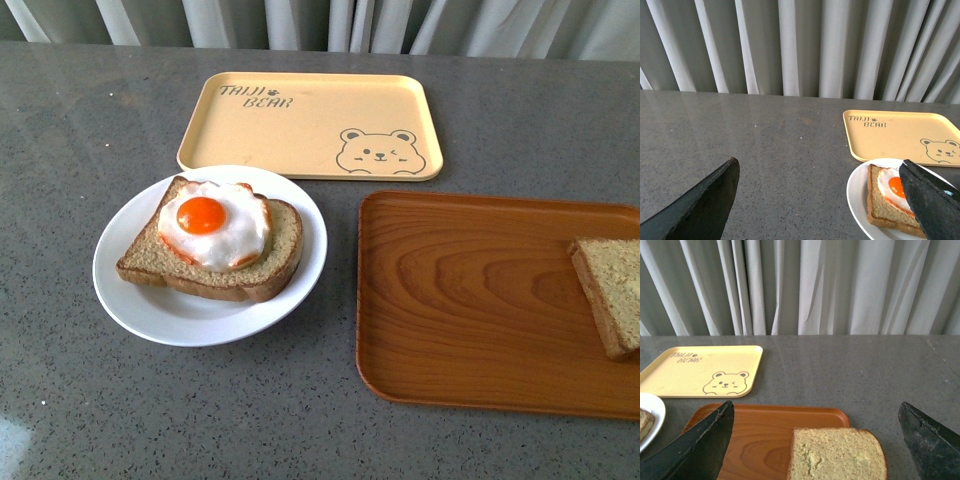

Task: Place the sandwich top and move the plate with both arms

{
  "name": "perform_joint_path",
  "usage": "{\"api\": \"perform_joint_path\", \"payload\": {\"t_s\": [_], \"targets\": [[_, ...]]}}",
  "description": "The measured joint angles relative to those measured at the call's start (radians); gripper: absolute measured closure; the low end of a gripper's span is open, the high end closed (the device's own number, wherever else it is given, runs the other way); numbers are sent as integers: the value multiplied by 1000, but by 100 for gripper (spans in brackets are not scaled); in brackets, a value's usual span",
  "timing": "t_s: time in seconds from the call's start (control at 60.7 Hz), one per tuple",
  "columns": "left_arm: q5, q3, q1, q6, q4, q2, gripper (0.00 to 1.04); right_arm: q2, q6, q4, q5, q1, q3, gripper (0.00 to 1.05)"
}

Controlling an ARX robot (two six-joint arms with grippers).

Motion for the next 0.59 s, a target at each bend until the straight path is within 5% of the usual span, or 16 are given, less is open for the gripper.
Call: {"api": "perform_joint_path", "payload": {"t_s": [0.593], "targets": [[0,0,0,0,0,0,9,0,0,0,0,0,0,9]]}}
